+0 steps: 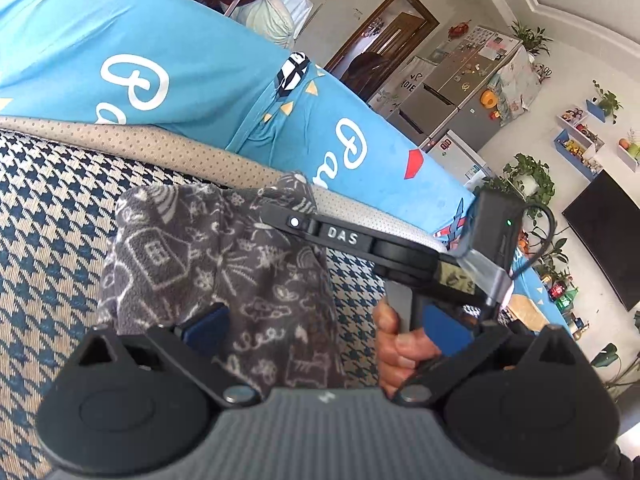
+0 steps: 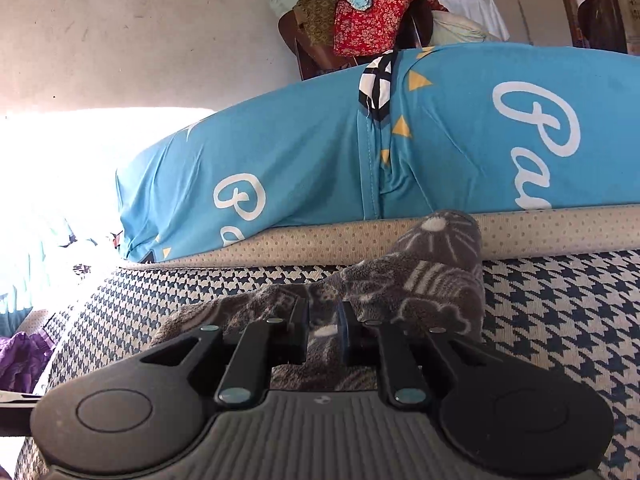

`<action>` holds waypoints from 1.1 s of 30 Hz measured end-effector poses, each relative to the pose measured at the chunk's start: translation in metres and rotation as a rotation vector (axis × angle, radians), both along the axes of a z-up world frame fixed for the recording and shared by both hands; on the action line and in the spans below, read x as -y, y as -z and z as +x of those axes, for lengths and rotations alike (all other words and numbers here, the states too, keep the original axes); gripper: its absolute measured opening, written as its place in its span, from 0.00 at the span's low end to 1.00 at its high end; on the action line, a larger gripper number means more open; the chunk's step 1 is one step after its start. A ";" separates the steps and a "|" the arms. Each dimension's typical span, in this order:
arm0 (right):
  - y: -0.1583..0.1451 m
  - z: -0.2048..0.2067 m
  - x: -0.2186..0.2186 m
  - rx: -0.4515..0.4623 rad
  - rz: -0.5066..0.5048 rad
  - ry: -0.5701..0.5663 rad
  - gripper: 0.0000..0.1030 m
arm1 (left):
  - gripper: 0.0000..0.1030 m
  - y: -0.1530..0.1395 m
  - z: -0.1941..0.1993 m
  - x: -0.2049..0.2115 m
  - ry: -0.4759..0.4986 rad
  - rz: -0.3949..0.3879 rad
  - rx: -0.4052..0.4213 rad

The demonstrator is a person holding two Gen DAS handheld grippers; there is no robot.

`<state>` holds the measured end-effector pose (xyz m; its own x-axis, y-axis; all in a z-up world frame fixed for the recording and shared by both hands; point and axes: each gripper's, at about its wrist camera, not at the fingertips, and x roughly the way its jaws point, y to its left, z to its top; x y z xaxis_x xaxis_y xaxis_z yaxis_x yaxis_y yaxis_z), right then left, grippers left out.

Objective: Fold clothes

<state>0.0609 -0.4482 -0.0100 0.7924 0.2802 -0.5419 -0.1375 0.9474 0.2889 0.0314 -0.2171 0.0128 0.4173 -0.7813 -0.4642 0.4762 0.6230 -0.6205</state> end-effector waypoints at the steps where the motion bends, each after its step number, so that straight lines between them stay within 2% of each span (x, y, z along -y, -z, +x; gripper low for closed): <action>1: -0.002 -0.006 0.000 -0.003 -0.008 0.007 0.14 | 1.00 0.000 0.002 0.000 -0.006 -0.010 -0.002; 5: -0.008 -0.029 -0.003 -0.012 -0.025 0.028 0.16 | 1.00 0.002 0.014 -0.004 -0.073 -0.028 -0.008; 9: -0.006 -0.053 -0.011 -0.039 -0.052 0.030 0.19 | 1.00 0.013 0.030 -0.011 -0.153 -0.060 -0.073; 16: 0.007 -0.064 -0.017 -0.071 -0.119 -0.025 0.23 | 1.00 0.030 0.045 -0.012 -0.242 0.015 -0.120; 20: 0.018 -0.069 -0.018 -0.089 -0.161 -0.036 0.23 | 1.00 0.038 0.049 -0.008 -0.262 0.079 -0.126; 24: 0.021 -0.081 -0.024 -0.094 -0.212 -0.017 0.23 | 1.00 0.044 0.053 -0.010 -0.279 0.089 -0.129; 33: 0.005 -0.120 -0.021 -0.063 -0.162 0.025 0.23 | 1.00 0.043 0.048 -0.004 -0.265 0.143 -0.090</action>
